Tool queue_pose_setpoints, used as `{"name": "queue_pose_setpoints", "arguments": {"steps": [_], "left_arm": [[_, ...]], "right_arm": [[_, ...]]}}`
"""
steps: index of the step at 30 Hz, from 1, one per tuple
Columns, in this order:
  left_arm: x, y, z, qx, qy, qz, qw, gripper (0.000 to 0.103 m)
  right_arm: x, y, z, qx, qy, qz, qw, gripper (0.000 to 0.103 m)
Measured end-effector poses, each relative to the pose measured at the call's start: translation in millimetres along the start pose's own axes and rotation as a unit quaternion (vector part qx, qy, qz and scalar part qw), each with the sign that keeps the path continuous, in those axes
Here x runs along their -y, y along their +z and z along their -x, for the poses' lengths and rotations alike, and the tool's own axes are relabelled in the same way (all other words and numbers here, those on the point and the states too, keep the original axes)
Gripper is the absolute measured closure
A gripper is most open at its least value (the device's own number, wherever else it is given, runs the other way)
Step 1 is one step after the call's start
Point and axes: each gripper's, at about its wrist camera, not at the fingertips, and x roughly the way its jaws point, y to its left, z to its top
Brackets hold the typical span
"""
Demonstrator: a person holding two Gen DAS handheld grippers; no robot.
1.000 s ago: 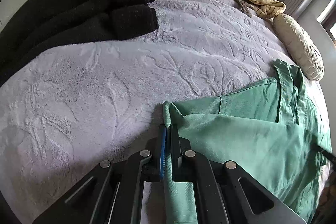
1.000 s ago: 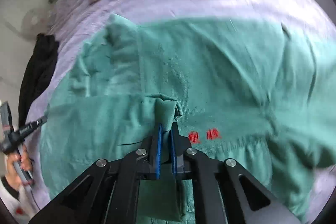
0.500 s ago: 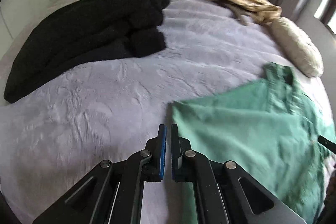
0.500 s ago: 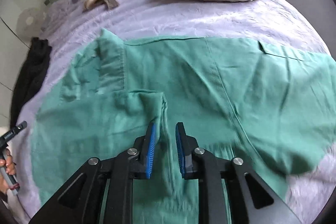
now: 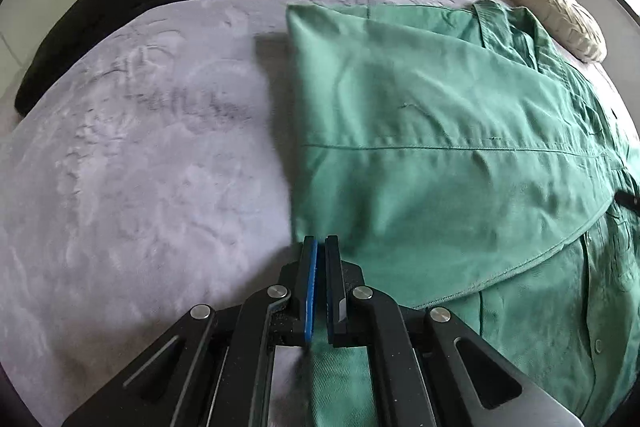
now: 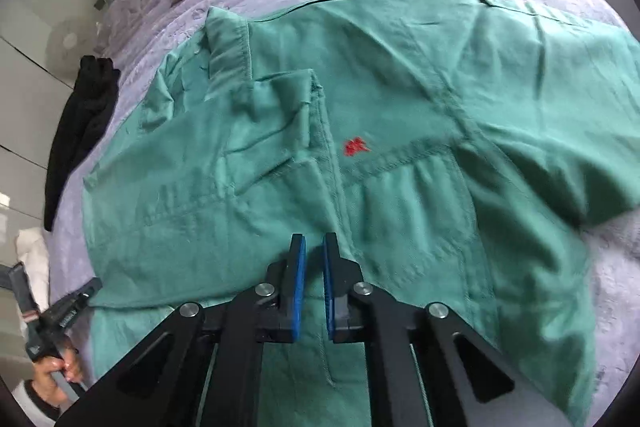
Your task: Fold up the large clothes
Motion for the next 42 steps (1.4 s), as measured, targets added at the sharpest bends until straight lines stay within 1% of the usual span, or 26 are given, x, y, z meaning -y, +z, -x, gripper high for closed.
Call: {"name": "queue_pose_setpoints", "arguments": {"steps": [1, 2, 5, 7, 9, 11, 12, 14, 16, 18, 20, 24, 26, 28, 31, 32, 33, 34, 35, 37, 38, 40, 42], "left_arm": [[0, 0, 2, -0.004, 0.004, 0.003, 1.0, 0.099], [1, 0, 5, -0.008, 0.013, 0.005, 0.9999, 0.099], [11, -1, 17, -0.006, 0.035, -0.006, 0.9994, 0.099], [19, -4, 25, -0.006, 0.034, -0.011, 0.9993, 0.099], [27, -9, 33, -0.008, 0.026, -0.009, 0.9996, 0.099], [39, -11, 39, -0.014, 0.018, -0.006, 0.9997, 0.099], [46, -12, 41, -0.017, 0.018, -0.006, 0.9997, 0.099], [58, -12, 41, -0.024, 0.021, -0.006, 0.9995, 0.099], [77, -14, 42, -0.029, 0.019, -0.015, 0.9993, 0.099], [95, -14, 39, -0.035, 0.015, -0.024, 0.999, 0.099], [108, -16, 38, -0.041, 0.009, -0.032, 0.9986, 0.099], [137, -19, 32, -0.057, 0.005, -0.051, 0.997, 0.098], [151, -20, 30, -0.063, 0.006, -0.059, 0.9962, 0.098], [164, -20, 29, -0.066, -0.003, -0.061, 0.9959, 0.098], [176, -20, 30, -0.064, -0.018, -0.049, 0.9966, 0.098], [181, -19, 29, -0.064, -0.018, -0.046, 0.9967, 0.083], [185, -18, 29, -0.067, -0.019, -0.043, 0.9967, 0.012], [187, -17, 28, -0.067, -0.012, -0.037, 0.997, 0.004], [191, -16, 28, -0.057, -0.007, -0.027, 0.998, 0.0], [201, -16, 21, -0.064, -0.012, -0.029, 0.9975, 0.001], [206, -15, 18, -0.063, -0.008, -0.032, 0.9975, 0.001], [216, -15, 14, -0.061, 0.01, -0.044, 0.9971, 0.001], [225, -16, 12, -0.053, 0.027, -0.052, 0.9969, 0.001]], "right_arm": [[3, -2, 2, -0.003, -0.017, 0.001, 1.0, 0.089], [9, -4, 4, -0.008, -0.012, -0.009, 1.0, 0.09], [26, -12, 15, -0.02, 0.026, -0.057, 0.998, 0.089], [31, -20, 24, -0.024, 0.037, -0.065, 0.997, 0.089], [35, -31, 33, -0.031, 0.051, -0.072, 0.996, 0.081], [40, -43, 39, -0.04, 0.063, -0.082, 0.994, 0.058], [43, -48, 42, -0.041, 0.067, -0.089, 0.993, 0.055], [51, -57, 48, -0.043, 0.078, -0.103, 0.991, 0.055], [57, -61, 50, -0.045, 0.088, -0.117, 0.988, 0.055], [66, -65, 53, -0.046, 0.099, -0.134, 0.985, 0.052], [74, -66, 56, -0.045, 0.106, -0.141, 0.983, 0.042], [92, -66, 65, -0.036, 0.116, -0.154, 0.981, 0.037], [105, -64, 69, -0.031, 0.123, -0.165, 0.978, 0.029], [116, -63, 72, -0.024, 0.131, -0.174, 0.976, 0.025], [133, -61, 78, -0.013, 0.135, -0.179, 0.974, 0.024], [138, -60, 80, -0.01, 0.138, -0.18, 0.974, 0.022], [143, -59, 81, -0.007, 0.14, -0.182, 0.973, 0.02], [147, -58, 82, -0.004, 0.142, -0.184, 0.973, 0.02], [152, -57, 84, -0.001, 0.144, -0.187, 0.972, 0.02], [161, -54, 86, 0.002, 0.145, -0.193, 0.97, 0.019], [166, -53, 87, 0.004, 0.146, -0.197, 0.969, 0.019], [177, -50, 89, 0.008, 0.144, -0.203, 0.969, 0.017], [189, -46, 91, 0.014, 0.14, -0.213, 0.967, 0.017]]}}
